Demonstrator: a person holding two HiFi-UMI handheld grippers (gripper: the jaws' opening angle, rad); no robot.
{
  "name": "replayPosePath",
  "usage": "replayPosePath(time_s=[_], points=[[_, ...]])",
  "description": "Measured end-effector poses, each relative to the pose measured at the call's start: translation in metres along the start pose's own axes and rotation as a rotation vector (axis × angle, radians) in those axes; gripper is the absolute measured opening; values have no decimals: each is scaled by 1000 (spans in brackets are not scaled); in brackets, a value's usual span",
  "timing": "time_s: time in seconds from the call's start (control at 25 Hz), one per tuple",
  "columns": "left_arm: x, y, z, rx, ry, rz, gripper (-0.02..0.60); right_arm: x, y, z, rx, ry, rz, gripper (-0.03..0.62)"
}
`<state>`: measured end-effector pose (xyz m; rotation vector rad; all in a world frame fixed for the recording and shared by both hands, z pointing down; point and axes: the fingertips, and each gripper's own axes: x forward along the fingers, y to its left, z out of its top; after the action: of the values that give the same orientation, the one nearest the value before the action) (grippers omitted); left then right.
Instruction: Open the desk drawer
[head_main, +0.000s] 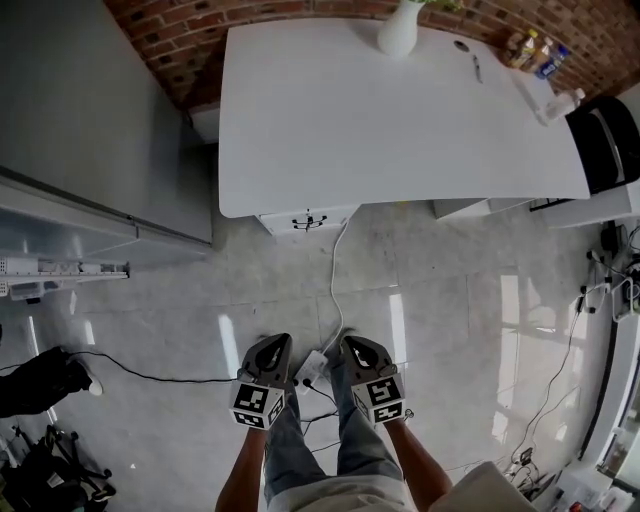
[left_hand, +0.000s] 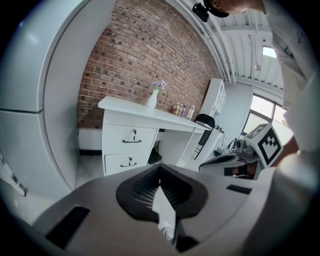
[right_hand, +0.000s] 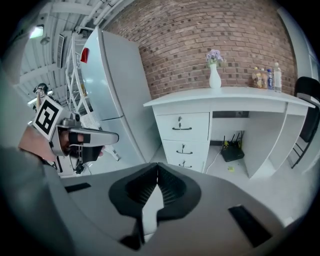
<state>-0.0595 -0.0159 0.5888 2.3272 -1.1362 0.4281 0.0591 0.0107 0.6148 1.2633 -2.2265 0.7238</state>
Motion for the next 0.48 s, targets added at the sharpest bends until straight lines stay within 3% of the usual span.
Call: replayPosePath(time_s=[0.48], points=[[36,22,-67,-11,39,-14,12,46,-9,-70,14,53,8,17]])
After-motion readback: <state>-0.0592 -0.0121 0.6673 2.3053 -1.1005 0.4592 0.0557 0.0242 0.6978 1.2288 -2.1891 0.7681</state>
